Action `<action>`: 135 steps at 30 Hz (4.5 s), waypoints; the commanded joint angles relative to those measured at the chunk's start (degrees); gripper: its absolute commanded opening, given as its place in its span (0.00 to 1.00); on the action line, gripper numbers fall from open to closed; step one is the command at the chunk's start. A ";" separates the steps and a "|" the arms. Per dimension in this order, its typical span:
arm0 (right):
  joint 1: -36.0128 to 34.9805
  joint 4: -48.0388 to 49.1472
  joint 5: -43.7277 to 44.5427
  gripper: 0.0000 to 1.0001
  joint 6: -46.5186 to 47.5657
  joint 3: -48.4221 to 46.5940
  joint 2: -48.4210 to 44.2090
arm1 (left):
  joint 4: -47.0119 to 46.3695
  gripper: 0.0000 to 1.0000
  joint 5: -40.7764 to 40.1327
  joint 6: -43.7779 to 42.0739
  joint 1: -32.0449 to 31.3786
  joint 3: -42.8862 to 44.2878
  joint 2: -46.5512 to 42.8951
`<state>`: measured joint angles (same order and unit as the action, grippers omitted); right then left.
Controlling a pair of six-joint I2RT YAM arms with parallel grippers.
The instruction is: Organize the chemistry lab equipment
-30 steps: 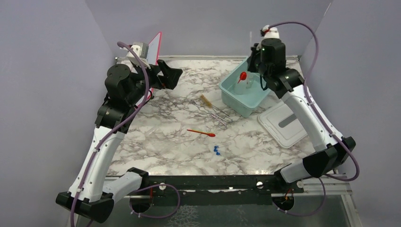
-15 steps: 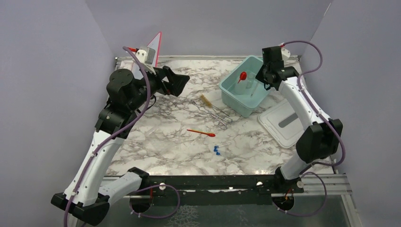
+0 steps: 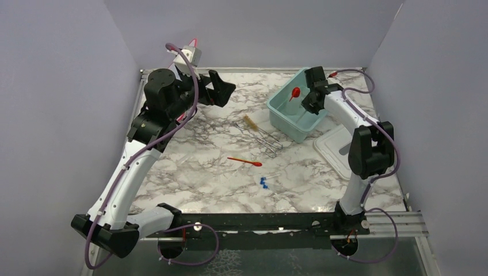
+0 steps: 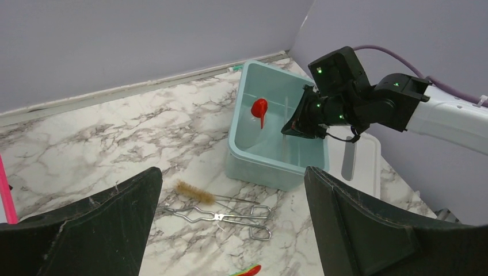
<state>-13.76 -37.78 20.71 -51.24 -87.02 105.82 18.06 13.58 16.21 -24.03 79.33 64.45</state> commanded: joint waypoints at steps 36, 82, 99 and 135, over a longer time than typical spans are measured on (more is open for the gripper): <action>-11.52 15.72 -26.15 0.50 35.80 4.44 -18.92 | 1.15 0.98 -7.57 -7.90 -0.31 5.27 -0.25; -46.36 5.20 -13.99 0.33 12.03 -11.44 23.42 | -1.44 0.98 -18.85 -7.13 -0.31 1.01 -14.00; -46.58 10.16 -14.15 0.52 16.69 -10.96 20.59 | -1.56 0.98 -20.92 -8.05 -0.35 0.12 -14.13; -43.00 4.91 3.98 0.01 20.92 -12.71 4.26 | -1.76 0.98 -20.14 -6.68 -0.40 -0.32 -14.04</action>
<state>-60.27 -33.04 18.61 -31.35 -100.73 118.39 18.04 -6.87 8.58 -24.14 79.35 50.83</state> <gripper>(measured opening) 0.013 0.979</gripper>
